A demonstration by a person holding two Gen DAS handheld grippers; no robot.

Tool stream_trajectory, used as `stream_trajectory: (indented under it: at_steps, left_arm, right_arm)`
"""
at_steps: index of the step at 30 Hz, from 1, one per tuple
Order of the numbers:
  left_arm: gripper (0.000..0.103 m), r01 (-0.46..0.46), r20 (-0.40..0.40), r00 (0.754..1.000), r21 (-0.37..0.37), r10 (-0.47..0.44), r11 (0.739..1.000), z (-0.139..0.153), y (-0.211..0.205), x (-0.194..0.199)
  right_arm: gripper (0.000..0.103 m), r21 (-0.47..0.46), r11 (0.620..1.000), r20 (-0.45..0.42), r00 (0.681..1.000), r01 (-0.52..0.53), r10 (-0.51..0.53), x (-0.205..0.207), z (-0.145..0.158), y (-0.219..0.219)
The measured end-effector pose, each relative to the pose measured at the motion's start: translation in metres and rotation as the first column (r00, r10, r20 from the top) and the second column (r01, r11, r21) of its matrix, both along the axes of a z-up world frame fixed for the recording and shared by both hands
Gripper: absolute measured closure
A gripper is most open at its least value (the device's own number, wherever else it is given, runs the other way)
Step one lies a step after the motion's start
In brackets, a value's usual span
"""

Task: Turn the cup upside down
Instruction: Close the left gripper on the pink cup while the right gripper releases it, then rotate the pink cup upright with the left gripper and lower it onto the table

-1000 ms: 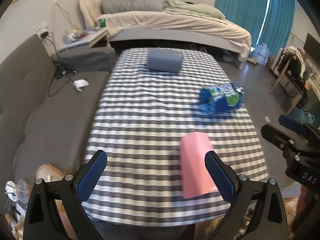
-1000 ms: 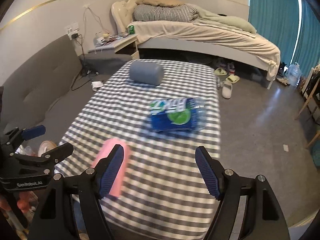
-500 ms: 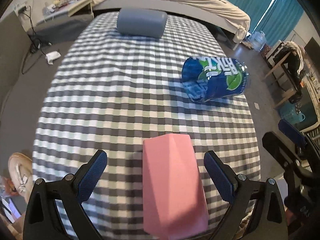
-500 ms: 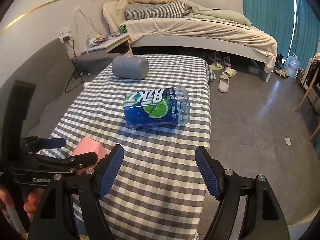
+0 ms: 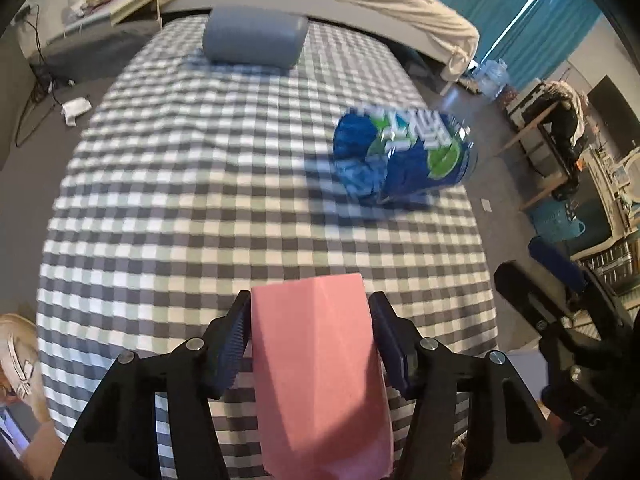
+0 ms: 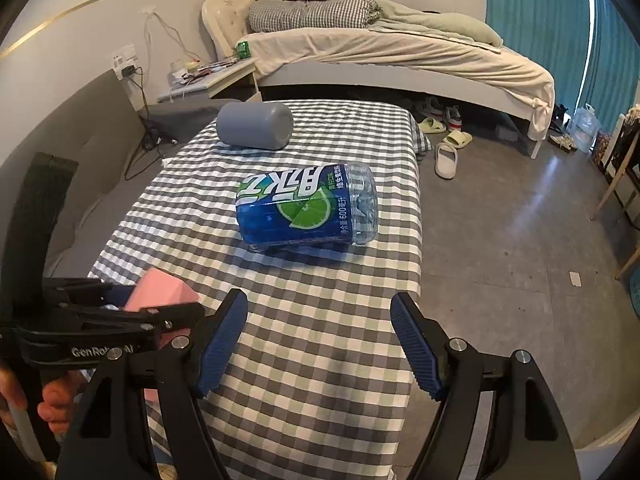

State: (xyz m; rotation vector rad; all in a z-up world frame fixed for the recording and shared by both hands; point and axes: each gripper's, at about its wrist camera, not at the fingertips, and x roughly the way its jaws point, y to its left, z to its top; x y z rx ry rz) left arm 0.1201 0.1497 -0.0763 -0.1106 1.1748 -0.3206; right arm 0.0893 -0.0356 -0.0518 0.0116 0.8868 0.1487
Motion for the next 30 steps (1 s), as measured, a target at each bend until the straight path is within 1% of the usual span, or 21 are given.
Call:
stream_trajectory:
  at_steps: [5,10,12,15,18,21,24,26,27,28,30]
  left_arm:
    - [0.045,-0.025,0.133,0.991,0.047,0.019,0.999,0.025,0.004,-0.005]
    - [0.047,-0.050,0.251,0.967,0.045,0.037,0.998,0.037,0.009,-0.007]
    - [0.047,-0.050,0.284,0.958,0.061,0.031,0.997,0.040,0.007,-0.009]
    - [0.047,-0.026,0.315,0.949,0.106,-0.009,0.994,0.039,0.000,-0.016]
    - [0.048,-0.006,0.306,0.952,0.100,-0.025,0.995,0.036,-0.004,-0.029]
    - [0.048,0.013,0.298,0.953,0.110,-0.046,0.994,0.032,-0.006,-0.042]
    - [0.044,0.018,0.313,0.948,0.119,-0.054,0.993,0.031,-0.007,-0.051]
    - [0.038,0.021,0.293,0.955,0.113,-0.054,0.993,0.025,-0.006,-0.053]
    - [0.032,0.016,0.286,0.957,0.114,-0.049,0.993,0.021,-0.005,-0.053]
    - [0.029,0.007,0.286,0.957,0.118,-0.041,0.993,0.016,-0.003,-0.054]
    - [0.029,0.003,0.278,0.960,0.120,-0.037,0.993,0.005,-0.001,-0.055]
  right_arm:
    - [0.029,0.005,1.000,0.020,0.999,0.028,-0.028,-0.005,0.004,-0.006]
    - [0.029,0.011,0.999,0.031,0.998,0.047,-0.047,-0.006,0.007,-0.009]
    - [0.029,0.007,0.999,0.032,0.998,0.045,-0.045,-0.007,0.007,-0.007]
    - [0.029,0.002,0.999,0.036,0.998,0.041,-0.041,-0.006,0.007,-0.005]
    - [0.029,0.009,0.999,0.047,0.998,0.045,-0.046,-0.007,0.009,-0.006]
    - [0.029,0.020,0.999,0.063,0.997,0.050,-0.051,-0.009,0.012,-0.010]
    - [0.029,0.033,0.998,0.067,0.996,0.059,-0.061,-0.011,0.014,-0.014]
    - [0.029,0.045,0.997,0.070,0.995,0.064,-0.068,-0.013,0.015,-0.015]
    - [0.029,0.050,0.997,0.073,0.995,0.065,-0.068,-0.014,0.016,-0.016]
    - [0.029,0.052,0.996,0.076,0.995,0.066,-0.070,-0.015,0.017,-0.016]
    - [0.029,0.051,0.996,0.081,0.994,0.066,-0.070,-0.018,0.018,-0.016]
